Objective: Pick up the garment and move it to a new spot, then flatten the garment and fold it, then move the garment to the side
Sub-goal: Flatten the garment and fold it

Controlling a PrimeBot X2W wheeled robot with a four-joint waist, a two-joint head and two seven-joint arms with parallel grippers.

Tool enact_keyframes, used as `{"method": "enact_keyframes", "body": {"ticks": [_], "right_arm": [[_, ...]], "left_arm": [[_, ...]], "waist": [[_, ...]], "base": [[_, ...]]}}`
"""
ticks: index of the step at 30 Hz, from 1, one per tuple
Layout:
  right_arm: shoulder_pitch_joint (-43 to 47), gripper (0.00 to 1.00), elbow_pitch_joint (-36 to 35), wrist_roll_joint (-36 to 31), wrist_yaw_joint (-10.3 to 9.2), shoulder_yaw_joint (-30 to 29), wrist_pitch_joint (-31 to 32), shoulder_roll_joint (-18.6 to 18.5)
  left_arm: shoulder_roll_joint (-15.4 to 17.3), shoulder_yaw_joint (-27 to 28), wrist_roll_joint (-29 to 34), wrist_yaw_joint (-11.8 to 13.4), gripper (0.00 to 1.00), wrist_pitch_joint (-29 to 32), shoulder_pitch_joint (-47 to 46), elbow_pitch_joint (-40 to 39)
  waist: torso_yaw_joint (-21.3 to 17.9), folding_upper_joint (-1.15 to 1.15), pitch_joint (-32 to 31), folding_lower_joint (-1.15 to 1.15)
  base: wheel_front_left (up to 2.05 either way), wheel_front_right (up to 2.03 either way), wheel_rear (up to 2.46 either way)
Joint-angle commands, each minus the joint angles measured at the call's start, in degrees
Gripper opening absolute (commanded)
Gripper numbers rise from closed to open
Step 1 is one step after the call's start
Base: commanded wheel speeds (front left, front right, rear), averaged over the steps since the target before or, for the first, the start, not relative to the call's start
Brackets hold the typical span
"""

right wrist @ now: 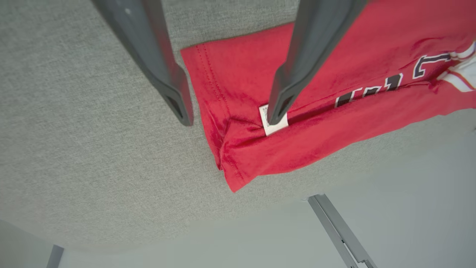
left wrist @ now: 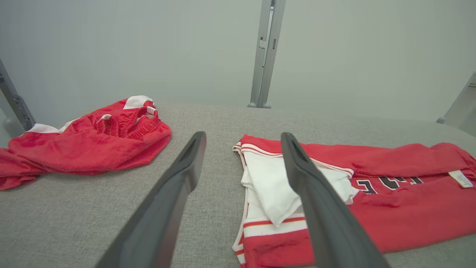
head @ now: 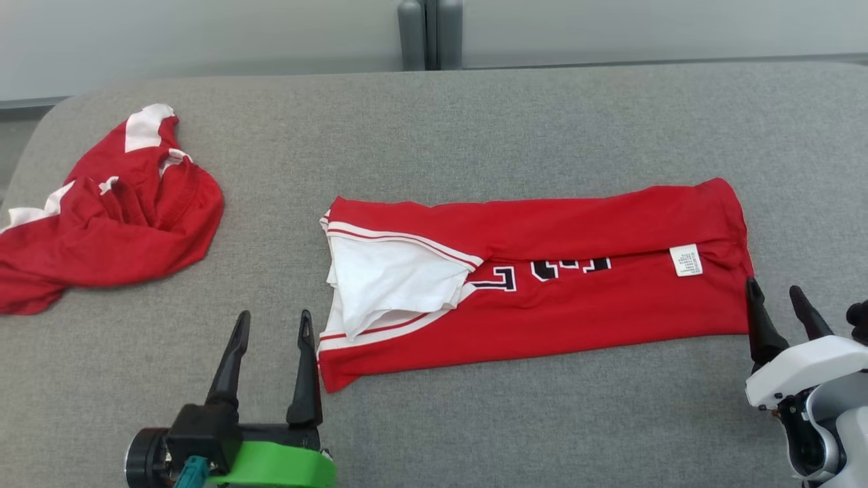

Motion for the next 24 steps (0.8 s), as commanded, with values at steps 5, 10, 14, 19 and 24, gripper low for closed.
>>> {"method": "enact_keyframes", "body": {"ticks": [5, 10, 14, 19, 24], "right_arm": [[-0.2, 1.00, 4.2, 0.2, -0.02, 0.7, -1.8, 0.4], [-0.9, 1.00, 7.3, 0.4, -0.03, 0.2, -2.4, -0.4], [-1.4, 1.00, 9.4, 0.3, -0.03, -0.7, -2.9, -1.0], [-2.5, 1.00, 11.8, -0.3, -0.03, -2.1, -3.0, -2.3], [-5.3, 1.00, 14.4, -0.6, -0.03, -3.0, -1.6, -4.0]], "left_arm": [[-4.1, 3.9, 6.9, -4.0, 1.00, -0.1, 3.8, 1.5], [-7.1, 7.3, 12.5, -5.9, 1.00, -0.1, 5.2, 0.4], [-9.0, 8.3, 15.4, -7.8, 1.00, -0.1, 6.8, 0.3], [-9.8, 7.5, 19.1, -9.7, 1.00, -0.1, 7.8, 1.1], [-10.5, 6.8, 20.9, -10.3, 1.00, -0.1, 7.9, 2.0]], "waist": [[2.3, 0.00, -2.6, 0.00], [4.7, 0.00, -3.3, 0.00], [6.8, 0.00, -4.0, 0.00], [8.5, 0.00, -4.1, 0.00], [9.4, 0.00, -3.5, 0.00]], "base": [[0.00, 0.00, 0.00], [0.00, 0.00, 0.00], [0.00, 0.00, 0.00], [0.00, 0.00, 0.00], [0.00, 0.00, 0.00]]}}
